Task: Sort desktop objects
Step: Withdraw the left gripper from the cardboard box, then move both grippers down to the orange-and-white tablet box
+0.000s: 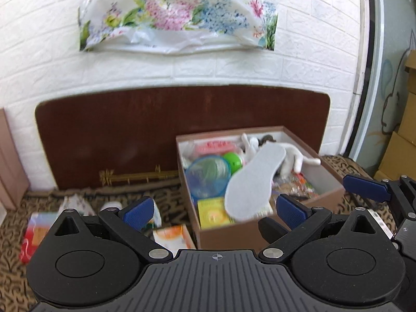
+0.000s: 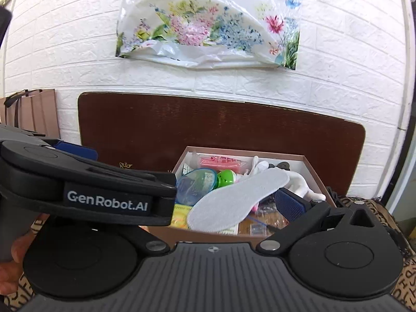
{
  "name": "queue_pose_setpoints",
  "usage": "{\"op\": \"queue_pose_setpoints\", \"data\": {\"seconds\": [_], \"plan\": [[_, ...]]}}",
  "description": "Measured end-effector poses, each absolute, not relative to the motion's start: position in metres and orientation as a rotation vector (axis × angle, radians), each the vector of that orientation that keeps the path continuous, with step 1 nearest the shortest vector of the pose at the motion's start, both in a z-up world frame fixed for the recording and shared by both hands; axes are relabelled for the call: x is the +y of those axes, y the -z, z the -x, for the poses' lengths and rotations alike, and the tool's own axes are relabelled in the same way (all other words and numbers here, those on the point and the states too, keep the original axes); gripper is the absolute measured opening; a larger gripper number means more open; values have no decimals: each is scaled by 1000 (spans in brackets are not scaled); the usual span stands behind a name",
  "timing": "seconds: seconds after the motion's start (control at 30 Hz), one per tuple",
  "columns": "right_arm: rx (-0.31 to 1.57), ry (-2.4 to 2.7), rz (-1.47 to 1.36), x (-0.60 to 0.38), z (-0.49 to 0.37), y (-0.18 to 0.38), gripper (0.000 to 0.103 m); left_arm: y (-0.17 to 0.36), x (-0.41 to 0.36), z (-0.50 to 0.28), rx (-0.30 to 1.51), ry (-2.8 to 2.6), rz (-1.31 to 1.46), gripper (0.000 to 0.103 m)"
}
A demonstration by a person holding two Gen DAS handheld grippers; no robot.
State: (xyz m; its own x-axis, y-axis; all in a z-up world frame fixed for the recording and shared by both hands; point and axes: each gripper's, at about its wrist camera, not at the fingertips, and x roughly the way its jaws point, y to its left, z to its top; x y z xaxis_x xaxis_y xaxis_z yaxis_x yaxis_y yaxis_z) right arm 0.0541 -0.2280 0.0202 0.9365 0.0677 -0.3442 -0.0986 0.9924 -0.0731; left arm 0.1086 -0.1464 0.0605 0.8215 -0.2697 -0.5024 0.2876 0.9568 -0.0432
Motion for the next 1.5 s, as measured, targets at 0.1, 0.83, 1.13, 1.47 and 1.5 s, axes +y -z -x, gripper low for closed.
{"op": "queue_pose_setpoints", "data": {"seconds": [0.1,0.83,1.13,1.47,1.5], "plan": [[346,-71,84,-222,-37,-15,103,-54,-143,-94,535,286,-45,103],[417,-24,-9,-198,36,25,103,-16,-134,-30,600,287,-93,103],[422,-33,-1,-192,41,26,103,-15,-128,-27,605,277,-84,103],[457,-55,6,-186,28,35,103,4,-113,-40,648,272,-53,103],[464,-62,10,-185,26,39,103,9,-108,-42,657,268,-42,103]]}}
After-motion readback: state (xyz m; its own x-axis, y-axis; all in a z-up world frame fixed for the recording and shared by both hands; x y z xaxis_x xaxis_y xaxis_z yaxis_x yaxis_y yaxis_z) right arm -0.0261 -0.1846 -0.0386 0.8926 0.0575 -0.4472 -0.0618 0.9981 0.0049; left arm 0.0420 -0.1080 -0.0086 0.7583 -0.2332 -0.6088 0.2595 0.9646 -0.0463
